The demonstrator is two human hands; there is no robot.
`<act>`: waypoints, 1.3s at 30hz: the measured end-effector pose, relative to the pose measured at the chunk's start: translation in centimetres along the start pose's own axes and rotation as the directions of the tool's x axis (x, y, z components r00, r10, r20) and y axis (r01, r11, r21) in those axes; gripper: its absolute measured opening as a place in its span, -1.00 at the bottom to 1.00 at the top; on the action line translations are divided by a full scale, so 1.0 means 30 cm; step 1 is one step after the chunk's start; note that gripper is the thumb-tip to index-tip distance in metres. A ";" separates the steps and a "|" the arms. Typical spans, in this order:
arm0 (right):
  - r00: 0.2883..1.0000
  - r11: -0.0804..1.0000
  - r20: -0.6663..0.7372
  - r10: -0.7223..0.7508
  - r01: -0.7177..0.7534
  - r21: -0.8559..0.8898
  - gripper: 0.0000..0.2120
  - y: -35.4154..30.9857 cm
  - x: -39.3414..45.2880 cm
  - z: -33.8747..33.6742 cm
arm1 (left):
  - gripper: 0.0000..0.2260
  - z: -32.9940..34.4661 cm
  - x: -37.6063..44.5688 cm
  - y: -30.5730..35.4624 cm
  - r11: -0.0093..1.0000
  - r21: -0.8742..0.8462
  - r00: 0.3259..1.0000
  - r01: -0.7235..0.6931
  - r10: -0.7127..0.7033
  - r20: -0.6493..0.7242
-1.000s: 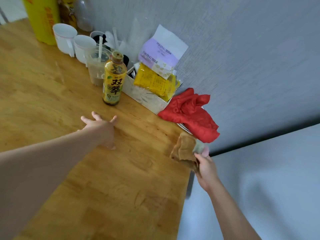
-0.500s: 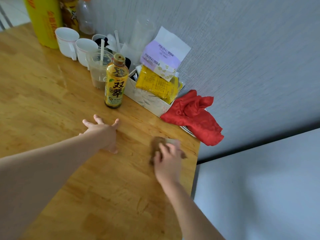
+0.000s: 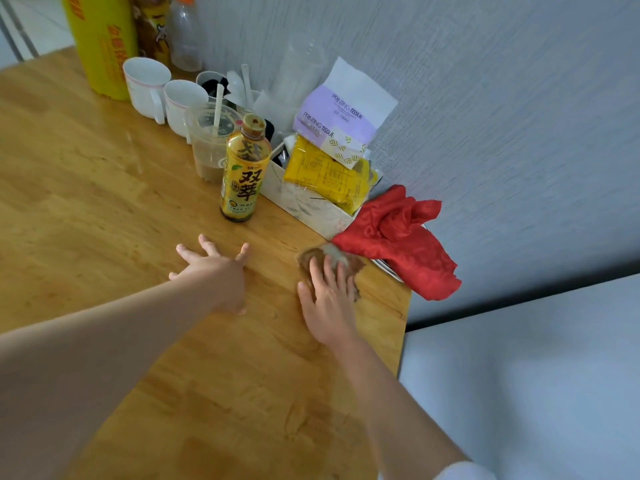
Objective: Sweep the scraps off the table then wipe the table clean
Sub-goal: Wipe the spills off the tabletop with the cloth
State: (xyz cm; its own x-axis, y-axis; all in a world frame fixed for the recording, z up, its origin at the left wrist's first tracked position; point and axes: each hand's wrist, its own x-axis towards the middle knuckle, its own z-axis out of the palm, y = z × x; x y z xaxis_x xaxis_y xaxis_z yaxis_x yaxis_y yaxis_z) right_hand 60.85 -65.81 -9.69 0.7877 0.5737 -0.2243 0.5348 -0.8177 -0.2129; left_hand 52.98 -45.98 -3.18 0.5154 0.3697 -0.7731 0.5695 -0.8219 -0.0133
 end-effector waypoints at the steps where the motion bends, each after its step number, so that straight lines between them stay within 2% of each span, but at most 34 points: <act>1: 0.997 0.998 0.048 -0.068 0.067 0.016 -0.40 0.050 -0.016 -0.021 | 0.06 0.000 -0.001 0.000 1.000 0.002 1.000 0.002 -0.002 0.001; 3: 0.993 0.995 0.059 -0.101 0.100 0.029 -0.43 0.187 -0.103 -0.051 | 0.06 0.001 0.001 0.002 1.000 -0.009 1.000 0.004 -0.004 -0.005; 4: 0.999 0.999 0.024 -0.039 0.039 0.019 -0.42 0.256 -0.156 -0.063 | 0.06 0.000 0.004 0.000 1.000 -0.018 1.000 0.002 -0.002 -0.009; 6: 0.977 0.978 -0.042 0.207 -0.206 0.026 -0.43 0.343 -0.215 -0.079 | 0.07 0.005 0.006 -0.004 0.999 -0.039 1.000 0.000 0.000 -0.010; 7: 0.938 0.939 -0.053 0.343 -0.341 0.040 -0.43 0.336 -0.210 -0.078 | 0.07 0.008 0.004 -0.006 0.999 -0.047 1.000 0.003 -0.003 -0.007; 9: 0.813 0.818 -0.082 0.576 -0.572 0.071 -0.40 0.230 -0.137 -0.066 | 0.07 0.008 0.003 -0.004 0.998 -0.055 1.000 0.003 -0.003 -0.014; 10: 0.792 0.796 -0.087 0.605 -0.598 0.090 -0.38 0.144 -0.090 -0.058 | 0.06 0.007 0.002 -0.004 0.998 -0.060 1.000 -0.001 0.000 -0.019; 11: 0.834 0.840 -0.101 0.542 -0.533 0.101 -0.40 0.055 -0.053 -0.040 | 0.06 0.007 0.000 -0.005 0.998 -0.070 1.000 -0.004 0.002 -0.019; 12: 0.913 0.922 -0.134 0.385 -0.375 0.095 -0.43 -0.026 -0.037 -0.012 | 0.05 0.006 -0.001 -0.003 0.997 -0.079 1.000 -0.010 0.008 -0.018; 13: 0.975 0.986 -0.149 0.163 -0.157 0.051 -0.46 -0.094 -0.039 0.023 | 0.05 0.007 -0.004 -0.007 0.996 -0.084 1.000 -0.011 0.010 -0.019; 14: 0.993 0.998 -0.105 -0.048 0.052 0.030 -0.50 -0.135 -0.060 0.042 | 0.05 0.007 -0.005 -0.008 0.996 -0.090 1.000 -0.012 0.010 -0.023; 15: 0.980 0.978 -0.043 -0.196 0.199 0.061 -0.55 -0.141 -0.085 0.043 | 0.06 0.007 -0.006 -0.010 0.995 -0.100 1.000 -0.014 0.011 -0.027; 16: 0.963 0.956 -0.008 -0.268 0.267 0.125 -0.60 -0.111 -0.106 0.031 | 0.05 0.009 -0.006 -0.009 0.994 -0.109 0.999 -0.017 0.014 -0.032; 17: 0.961 0.944 -0.014 -0.278 0.275 0.182 -0.64 -0.070 -0.119 0.016 | 0.05 0.009 -0.006 -0.017 0.993 -0.118 0.999 -0.021 0.016 -0.040; 18: 0.974 0.951 -0.057 -0.219 0.226 0.213 -0.65 -0.018 -0.136 -0.001 | 0.04 0.012 -0.005 -0.019 0.992 -0.124 0.999 -0.024 0.018 -0.047; 20: 0.987 0.976 -0.158 -0.003 0.037 0.213 -0.62 0.057 -0.139 -0.033 | 0.05 0.015 -0.002 -0.022 0.989 -0.143 0.998 -0.031 0.024 -0.050; 22: 0.977 0.985 -0.170 0.129 -0.107 0.133 -0.51 0.013 -0.070 -0.044 | 0.04 0.019 -0.001 -0.021 0.988 -0.147 0.997 -0.043 0.034 -0.065; 24: 0.990 0.994 -0.105 0.091 -0.084 0.068 -0.42 -0.127 0.054 -0.027 | 0.05 0.032 0.002 -0.029 0.987 -0.155 0.994 -0.051 0.034 -0.108; 27: 1.000 0.998 -0.026 -0.003 0.005 0.068 -0.41 -0.323 0.250 -0.005 | 0.11 0.070 0.014 -0.071 0.977 -0.195 0.978 -0.085 0.044 -0.205; 29: 0.999 0.999 0.008 -0.043 0.043 0.008 -0.42 -0.351 0.303 -0.005 | 0.11 0.086 0.024 -0.108 0.964 -0.234 0.969 -0.126 0.068 -0.238; 31: 0.986 0.987 0.052 -0.160 0.160 0.008 -0.45 -0.302 0.260 -0.010 | 0.02 0.069 0.031 -0.148 0.927 -0.349 0.953 -0.140 0.031 -0.300; 33: 0.957 0.958 0.058 -0.284 0.280 0.066 -0.48 -0.232 0.149 -0.008 | -0.15 0.024 0.057 -0.185 0.846 -0.498 0.869 -0.189 -0.092 -0.486; 36: 0.952 0.952 0.059 -0.301 0.296 0.075 -0.49 -0.127 0.022 0.009 | -0.20 -0.072 0.100 -0.188 0.723 -0.572 0.698 -0.388 -0.175 -0.694; 39: 0.960 0.967 0.113 -0.255 0.251 0.048 -0.46 -0.094 0.032 -0.005 | -0.24 -0.159 0.127 -0.141 0.723 -0.534 0.650 -0.438 -0.156 -0.744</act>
State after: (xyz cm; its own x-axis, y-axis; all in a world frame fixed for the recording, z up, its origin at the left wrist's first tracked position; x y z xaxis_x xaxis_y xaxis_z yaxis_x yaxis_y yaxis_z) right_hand 60.14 -62.98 -9.17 0.5855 0.7647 -0.2690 0.6999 -0.6443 -0.3083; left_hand 55.60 -39.03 -3.03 0.7221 0.6912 -0.0285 0.5284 -0.5245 0.6676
